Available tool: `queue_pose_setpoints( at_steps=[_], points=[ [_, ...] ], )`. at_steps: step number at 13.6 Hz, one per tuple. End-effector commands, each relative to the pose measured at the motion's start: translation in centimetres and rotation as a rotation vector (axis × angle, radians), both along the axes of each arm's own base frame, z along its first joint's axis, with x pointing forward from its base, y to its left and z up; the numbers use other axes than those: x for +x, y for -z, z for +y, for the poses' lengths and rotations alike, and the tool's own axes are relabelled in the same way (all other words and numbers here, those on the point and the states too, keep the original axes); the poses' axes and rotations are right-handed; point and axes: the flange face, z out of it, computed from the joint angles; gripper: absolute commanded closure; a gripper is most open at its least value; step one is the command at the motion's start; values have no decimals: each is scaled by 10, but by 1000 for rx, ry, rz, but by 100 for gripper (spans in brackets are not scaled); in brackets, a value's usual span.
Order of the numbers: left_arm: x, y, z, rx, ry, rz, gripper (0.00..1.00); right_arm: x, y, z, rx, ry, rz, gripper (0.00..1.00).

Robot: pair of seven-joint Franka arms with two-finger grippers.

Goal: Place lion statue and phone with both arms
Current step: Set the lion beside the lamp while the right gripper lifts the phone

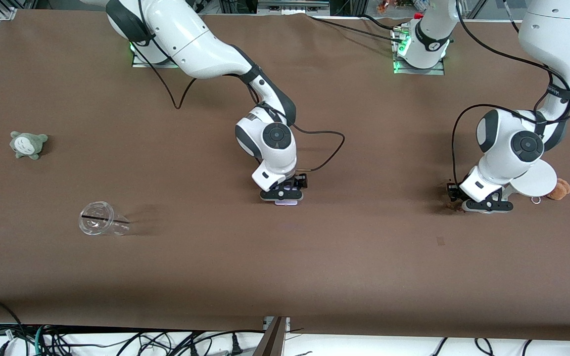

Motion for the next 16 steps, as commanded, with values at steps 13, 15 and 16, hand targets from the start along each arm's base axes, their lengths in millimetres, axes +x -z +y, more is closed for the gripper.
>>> queue_pose_setpoints(
  at_steps=[13, 15, 16],
  points=[
    [47, -179, -68, 30, -26, 107, 0, 69, -87, -112, -105, -90, 74, 41],
    [52, -217, -62, -28, -64, 146, 0, 74, -99, -155, -91, -77, 111, 41],
    [55, -238, -58, -32, -75, 151, 0, 73, -100, -174, -95, -72, 118, 41]
  ],
)
